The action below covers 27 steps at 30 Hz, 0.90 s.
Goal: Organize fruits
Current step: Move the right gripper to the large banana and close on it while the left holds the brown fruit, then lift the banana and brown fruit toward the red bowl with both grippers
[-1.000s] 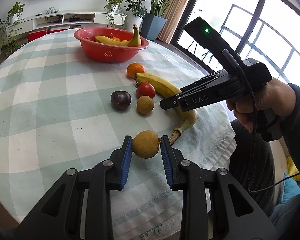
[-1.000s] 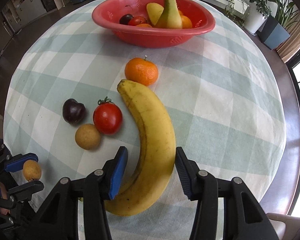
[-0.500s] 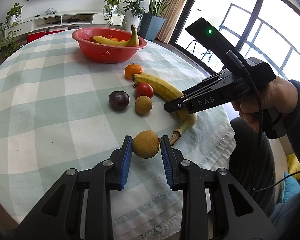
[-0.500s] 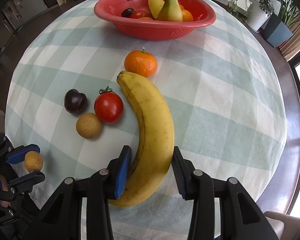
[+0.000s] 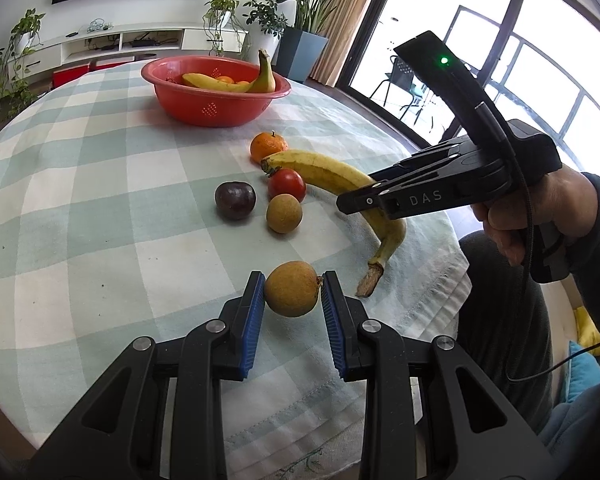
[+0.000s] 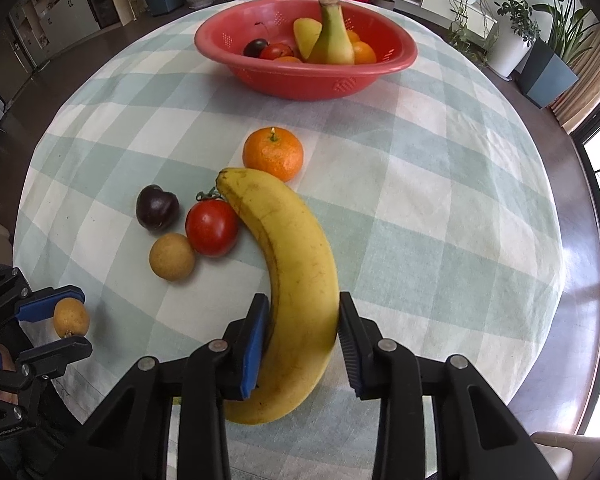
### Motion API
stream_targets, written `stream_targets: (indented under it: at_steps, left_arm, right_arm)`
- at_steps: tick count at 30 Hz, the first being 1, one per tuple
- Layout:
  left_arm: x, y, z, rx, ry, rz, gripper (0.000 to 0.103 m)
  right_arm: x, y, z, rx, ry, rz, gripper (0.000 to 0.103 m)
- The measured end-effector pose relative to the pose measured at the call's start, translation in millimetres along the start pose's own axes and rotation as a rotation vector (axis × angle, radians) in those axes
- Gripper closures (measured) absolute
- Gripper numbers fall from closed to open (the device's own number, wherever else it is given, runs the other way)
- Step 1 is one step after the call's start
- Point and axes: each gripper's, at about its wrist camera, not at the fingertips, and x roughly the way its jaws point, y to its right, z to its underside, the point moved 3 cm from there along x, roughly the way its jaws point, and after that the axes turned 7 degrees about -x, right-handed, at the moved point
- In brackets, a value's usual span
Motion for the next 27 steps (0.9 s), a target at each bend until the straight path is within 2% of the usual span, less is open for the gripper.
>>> stream_targets:
  at_steps: [2,16,24,27]
  left_arm:
    - [0.5,-0.1,0.1,0.000,-0.001,-0.001,0.076]
    - [1.5,1.6,1.9,0.009,-0.007,-0.001,0.076]
    - [2.4,2.5,3.8,0.012,-0.012,-0.001,0.076]
    - [2.8,2.0,4.3,0.008,-0.013,-0.005,0.076]
  right_arm:
    - [-2.8,1.6,0.8,-0.005,0.005,0.003,0.067]
    - [16.3,-7.6,-6.2,-0.120,-0.116,0.010,0.066]
    - [20.7,-4.7,-13.6,-0.142,-0.130,-0.012,0.066]
    - [18.6,-8.4,-11.3,-0.157,-0.107,0.012,0.068]
